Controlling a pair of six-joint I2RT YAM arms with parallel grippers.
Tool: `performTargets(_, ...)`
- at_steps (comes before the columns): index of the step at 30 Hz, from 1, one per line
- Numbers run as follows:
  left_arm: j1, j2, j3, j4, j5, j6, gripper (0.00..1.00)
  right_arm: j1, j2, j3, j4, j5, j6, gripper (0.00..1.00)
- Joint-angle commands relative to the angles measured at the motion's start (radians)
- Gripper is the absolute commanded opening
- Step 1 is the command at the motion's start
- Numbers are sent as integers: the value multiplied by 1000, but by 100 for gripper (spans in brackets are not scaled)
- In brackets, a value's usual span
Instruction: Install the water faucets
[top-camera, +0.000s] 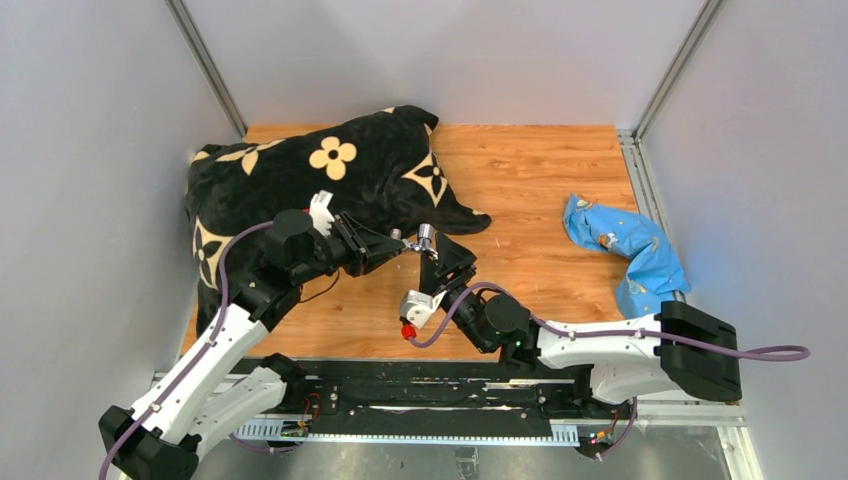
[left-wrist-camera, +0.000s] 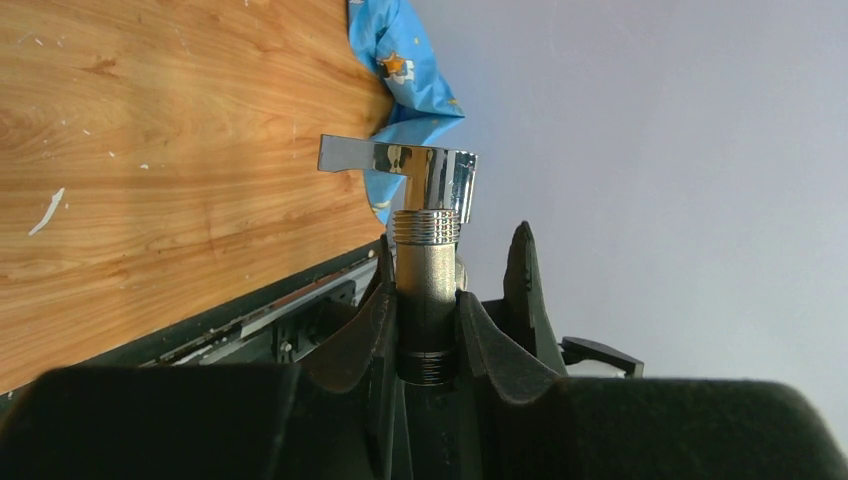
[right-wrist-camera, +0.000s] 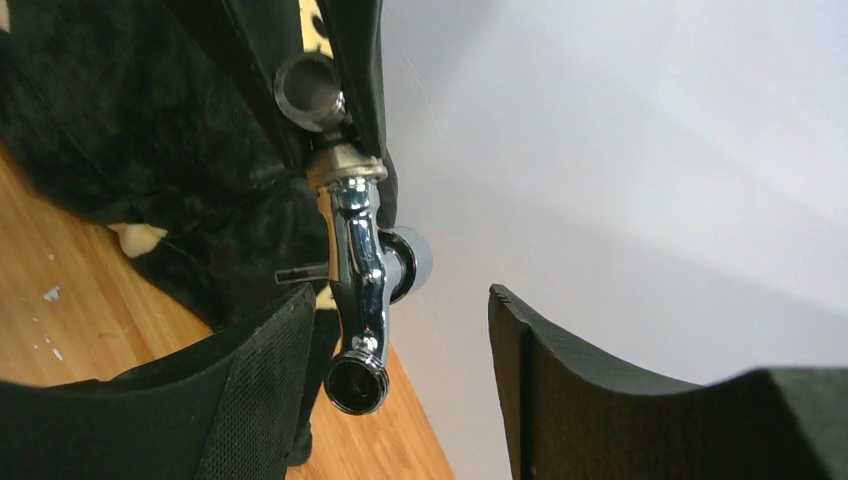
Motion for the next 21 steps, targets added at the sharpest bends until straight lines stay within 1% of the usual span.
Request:
performTargets(1, -6, -7, 79, -27, -3, 53, 0, -27, -10, 33, -33, -15, 22, 61)
performTargets(4, -10, -5, 125, -120, -30, 95, 0, -31, -29, 40, -82, -25, 58, 55)
performTargets(5, -12, -6, 131, -128, -34, 98, 0, -33, -34, 40, -101, -32, 70, 54)
performTargets(8, -15, -15, 133, -131, -32, 97, 0, -35, -35, 35, -123, -39, 78, 55)
performTargets(11, -19, -15, 132, -133, -24, 105, 0, -35, -24, 22, -73, -40, 70, 55)
performTargets(14, -23, -9, 123, -122, -6, 106, 0, -36, -2, 37, -69, -40, 63, 53)
performTargets(15, -24, -6, 120, -114, 1, 108, 0, -37, 7, 44, -66, -39, 61, 51)
performTargets(17, -28, 3, 112, -88, 29, 106, 0, -36, 21, 54, -59, -33, 62, 45)
performTargets(21, -34, 2, 118, -98, 33, 124, 0, -38, 44, 58, -21, -19, 50, 33)
